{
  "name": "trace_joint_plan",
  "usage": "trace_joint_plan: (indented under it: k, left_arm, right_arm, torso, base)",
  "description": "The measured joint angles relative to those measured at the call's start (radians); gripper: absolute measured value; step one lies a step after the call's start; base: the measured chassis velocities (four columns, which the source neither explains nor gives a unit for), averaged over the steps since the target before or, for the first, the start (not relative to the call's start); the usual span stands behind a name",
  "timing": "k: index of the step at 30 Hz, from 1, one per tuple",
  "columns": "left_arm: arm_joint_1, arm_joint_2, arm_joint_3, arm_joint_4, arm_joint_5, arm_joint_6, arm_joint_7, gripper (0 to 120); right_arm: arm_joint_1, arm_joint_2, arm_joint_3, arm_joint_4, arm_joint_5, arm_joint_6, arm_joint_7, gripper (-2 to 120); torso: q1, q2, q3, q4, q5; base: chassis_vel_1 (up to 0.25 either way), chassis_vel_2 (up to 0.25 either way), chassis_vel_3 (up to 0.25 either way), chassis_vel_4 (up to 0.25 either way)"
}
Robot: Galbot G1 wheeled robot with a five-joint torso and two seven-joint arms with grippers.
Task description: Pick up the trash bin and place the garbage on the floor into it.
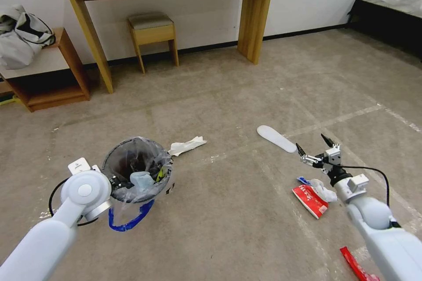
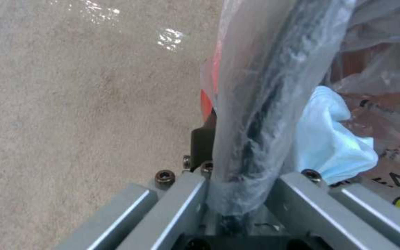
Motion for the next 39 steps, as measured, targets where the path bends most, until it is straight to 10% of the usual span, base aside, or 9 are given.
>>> trace_joint_plan:
  k: [9,24,39]
  left_arm:
    - [0.003,0.000,-0.015,-0.002,-0.001,-0.001,-0.002,0]
    - [-0.002,-0.001,-0.017,0.001,-0.001,0.004,-0.003,0]
    - [0.008,-0.015,-0.011,0.002,0.014,0.008,-0.002,0]
  right_arm:
    - [0.165,-0.041,-0.153,-0.238,0.001,0.013,-0.191,100]
    - [0.170,0.084,-0.107,-0.290,-0.020,0.114,-0.027,100]
    - [0.336,0.087,-0.164,-0.552,-0.161,0.062,-0.201,100]
  torso:
    - [0.000,0.000,0.000,0.0000,-0.0001]
    - [0.000,0.000,0.000,-0.0003,-0.0002]
    - [0.000,0.000,0.000,-0.0001,-0.0003]
  base:
    - [0.000,0.000,0.000,0.000]
    - [0.000,0.000,0.000,0.000]
    - [0.000,0.000,0.000,0.000]
